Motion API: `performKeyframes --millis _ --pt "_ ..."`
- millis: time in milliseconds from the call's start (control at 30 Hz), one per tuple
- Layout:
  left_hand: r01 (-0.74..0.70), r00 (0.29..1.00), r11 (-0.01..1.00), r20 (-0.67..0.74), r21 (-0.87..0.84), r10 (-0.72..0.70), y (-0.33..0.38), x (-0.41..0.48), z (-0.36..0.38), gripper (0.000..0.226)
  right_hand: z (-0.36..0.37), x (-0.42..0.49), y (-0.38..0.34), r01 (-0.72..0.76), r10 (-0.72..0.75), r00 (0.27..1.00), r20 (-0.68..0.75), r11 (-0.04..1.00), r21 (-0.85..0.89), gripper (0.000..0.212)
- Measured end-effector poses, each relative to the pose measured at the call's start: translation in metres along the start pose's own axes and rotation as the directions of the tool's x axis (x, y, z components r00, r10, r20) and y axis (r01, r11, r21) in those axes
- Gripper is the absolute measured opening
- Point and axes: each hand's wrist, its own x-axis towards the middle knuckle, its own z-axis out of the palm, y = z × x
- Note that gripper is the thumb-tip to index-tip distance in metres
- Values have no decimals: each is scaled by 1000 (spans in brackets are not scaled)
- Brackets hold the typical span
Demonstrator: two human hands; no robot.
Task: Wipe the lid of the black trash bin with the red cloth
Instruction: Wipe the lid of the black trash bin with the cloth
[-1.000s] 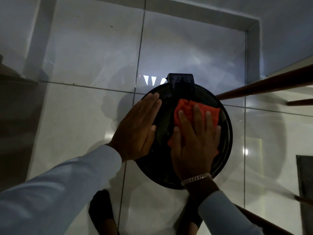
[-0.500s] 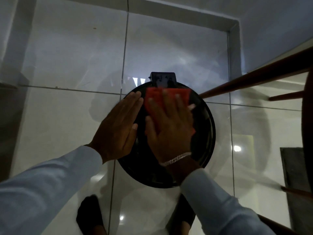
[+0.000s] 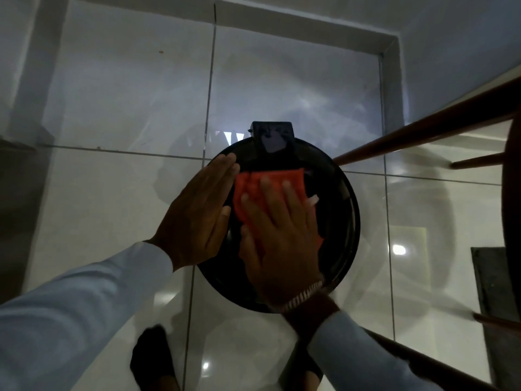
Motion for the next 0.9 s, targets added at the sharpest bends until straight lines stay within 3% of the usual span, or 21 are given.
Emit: performKeyframes --millis 67,267,467,567,667,800,900 --pt "-7 1000 1000 5 8 7 0 1 0 56 -9 -27 11 46 -46 998 36 999 -5 46" --pt "-8 1000 999 17 33 7 -2 1 1 57 -11 5 4 -207 207 977 -42 978 13 43" --pt "-20 1000 999 21 27 20 -1 0 -1 57 -10 -41 17 108 -105 991 85 994 -32 48" --pt "-12 1000 999 18 41 11 -1 2 -1 57 -19 -26 37 -51 51 999 12 999 -6 47" --pt "-9 1000 999 21 41 8 -2 2 1 57 -7 10 11 -193 193 978 -79 981 3 44" --pt "-25 1000 999 17 20 25 -2 1 0 56 -2 -24 -2 66 -66 997 29 998 -5 46" --pt "-22 1000 999 11 30 22 -2 2 -1 56 -15 -42 28 64 -63 997 44 998 -23 46"
